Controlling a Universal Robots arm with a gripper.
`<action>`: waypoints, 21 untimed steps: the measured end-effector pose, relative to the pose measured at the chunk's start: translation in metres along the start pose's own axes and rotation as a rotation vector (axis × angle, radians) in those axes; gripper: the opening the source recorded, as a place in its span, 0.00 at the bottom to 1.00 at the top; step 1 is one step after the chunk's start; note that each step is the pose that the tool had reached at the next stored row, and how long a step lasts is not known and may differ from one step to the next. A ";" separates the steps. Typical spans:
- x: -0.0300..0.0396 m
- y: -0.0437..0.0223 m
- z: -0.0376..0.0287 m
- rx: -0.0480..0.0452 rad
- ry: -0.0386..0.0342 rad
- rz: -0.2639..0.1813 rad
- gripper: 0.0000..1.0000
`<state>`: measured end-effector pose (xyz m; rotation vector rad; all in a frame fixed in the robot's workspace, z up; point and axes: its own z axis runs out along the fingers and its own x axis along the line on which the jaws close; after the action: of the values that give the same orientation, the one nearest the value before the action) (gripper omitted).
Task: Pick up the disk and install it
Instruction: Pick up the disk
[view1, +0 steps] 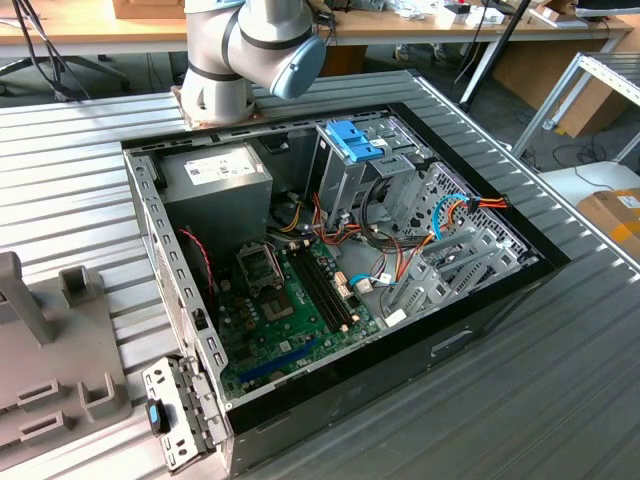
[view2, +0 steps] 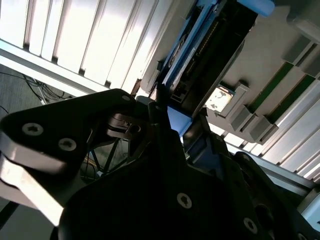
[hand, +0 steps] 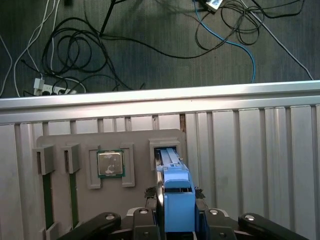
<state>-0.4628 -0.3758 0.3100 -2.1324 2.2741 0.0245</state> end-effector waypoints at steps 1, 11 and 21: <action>-0.0001 0.0000 0.0000 0.0000 0.0000 0.000 0.37; -0.0001 0.0000 -0.0001 -0.0010 -0.0012 -0.029 0.37; -0.0001 0.0000 0.0000 -0.0010 -0.0013 -0.033 0.37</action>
<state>-0.4628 -0.3756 0.3101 -2.1689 2.2386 0.0264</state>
